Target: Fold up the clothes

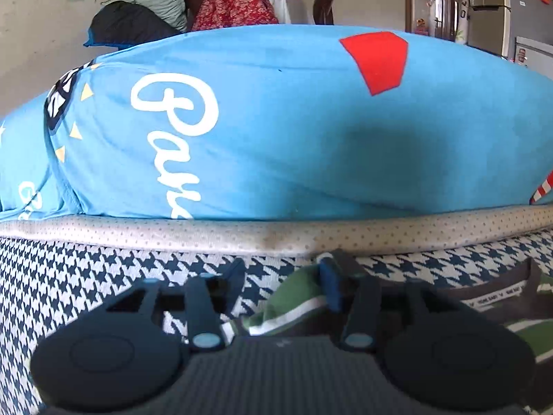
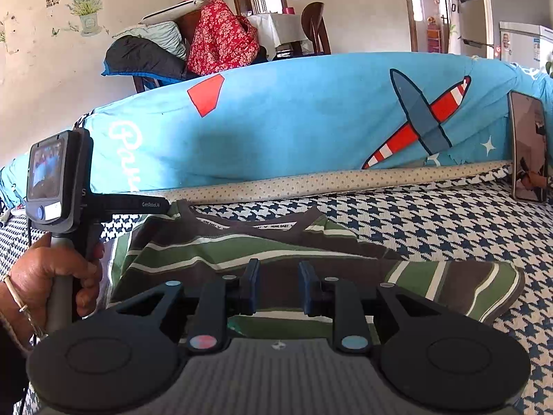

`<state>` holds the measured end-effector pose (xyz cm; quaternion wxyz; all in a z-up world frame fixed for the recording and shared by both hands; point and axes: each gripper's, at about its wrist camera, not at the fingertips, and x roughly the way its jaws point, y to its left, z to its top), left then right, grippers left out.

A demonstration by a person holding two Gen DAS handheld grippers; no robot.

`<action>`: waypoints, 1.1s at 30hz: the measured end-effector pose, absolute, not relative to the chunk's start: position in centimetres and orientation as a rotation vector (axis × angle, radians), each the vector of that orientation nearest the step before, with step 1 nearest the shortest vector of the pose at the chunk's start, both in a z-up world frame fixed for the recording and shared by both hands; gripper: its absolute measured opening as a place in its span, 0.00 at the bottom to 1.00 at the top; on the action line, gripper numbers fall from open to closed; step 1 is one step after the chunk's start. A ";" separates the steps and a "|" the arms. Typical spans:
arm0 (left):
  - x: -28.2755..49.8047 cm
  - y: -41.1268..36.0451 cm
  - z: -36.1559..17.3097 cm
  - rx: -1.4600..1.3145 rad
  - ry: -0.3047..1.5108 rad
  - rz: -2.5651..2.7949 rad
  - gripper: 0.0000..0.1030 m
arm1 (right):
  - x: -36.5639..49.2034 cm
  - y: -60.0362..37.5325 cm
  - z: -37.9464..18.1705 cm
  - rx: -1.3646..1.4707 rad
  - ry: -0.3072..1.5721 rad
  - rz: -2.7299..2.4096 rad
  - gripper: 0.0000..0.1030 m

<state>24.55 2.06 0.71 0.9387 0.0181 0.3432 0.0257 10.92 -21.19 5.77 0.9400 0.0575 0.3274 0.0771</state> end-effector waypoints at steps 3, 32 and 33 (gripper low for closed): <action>23.9 2.5 2.4 0.007 0.679 0.036 0.55 | 11.4 -21.8 6.1 0.113 0.642 0.153 0.22; 14.1 1.0 1.5 -0.069 0.872 0.015 0.75 | 19.9 -24.4 0.6 0.132 0.722 0.188 0.28; 13.9 1.0 1.5 -0.069 0.878 0.021 0.75 | 20.0 -24.3 0.5 0.126 0.721 0.190 0.29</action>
